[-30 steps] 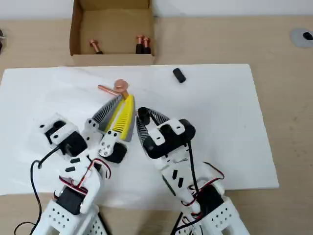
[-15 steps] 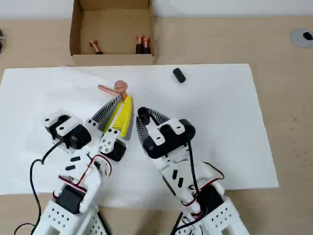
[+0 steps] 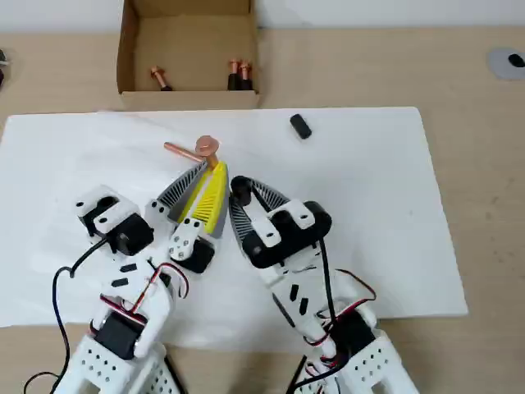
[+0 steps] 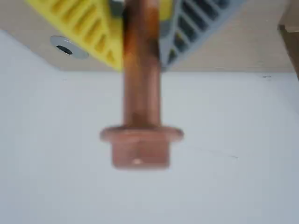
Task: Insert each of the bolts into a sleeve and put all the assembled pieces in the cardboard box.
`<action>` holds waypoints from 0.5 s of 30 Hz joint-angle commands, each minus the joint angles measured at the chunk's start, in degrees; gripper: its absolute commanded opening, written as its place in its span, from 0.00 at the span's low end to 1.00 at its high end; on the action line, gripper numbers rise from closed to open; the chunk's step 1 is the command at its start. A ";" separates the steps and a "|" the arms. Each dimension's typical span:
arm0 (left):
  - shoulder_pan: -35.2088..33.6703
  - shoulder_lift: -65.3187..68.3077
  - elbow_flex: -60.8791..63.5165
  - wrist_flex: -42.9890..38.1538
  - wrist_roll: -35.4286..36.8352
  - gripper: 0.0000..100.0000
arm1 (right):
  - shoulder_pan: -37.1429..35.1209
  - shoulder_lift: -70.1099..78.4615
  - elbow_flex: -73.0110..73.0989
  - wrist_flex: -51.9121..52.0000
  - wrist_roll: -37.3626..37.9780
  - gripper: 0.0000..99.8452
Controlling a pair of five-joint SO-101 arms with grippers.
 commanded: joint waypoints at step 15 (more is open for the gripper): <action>0.44 -0.66 0.53 -10.64 -0.53 0.01 | 0.84 -6.90 -0.31 -0.88 -0.62 0.01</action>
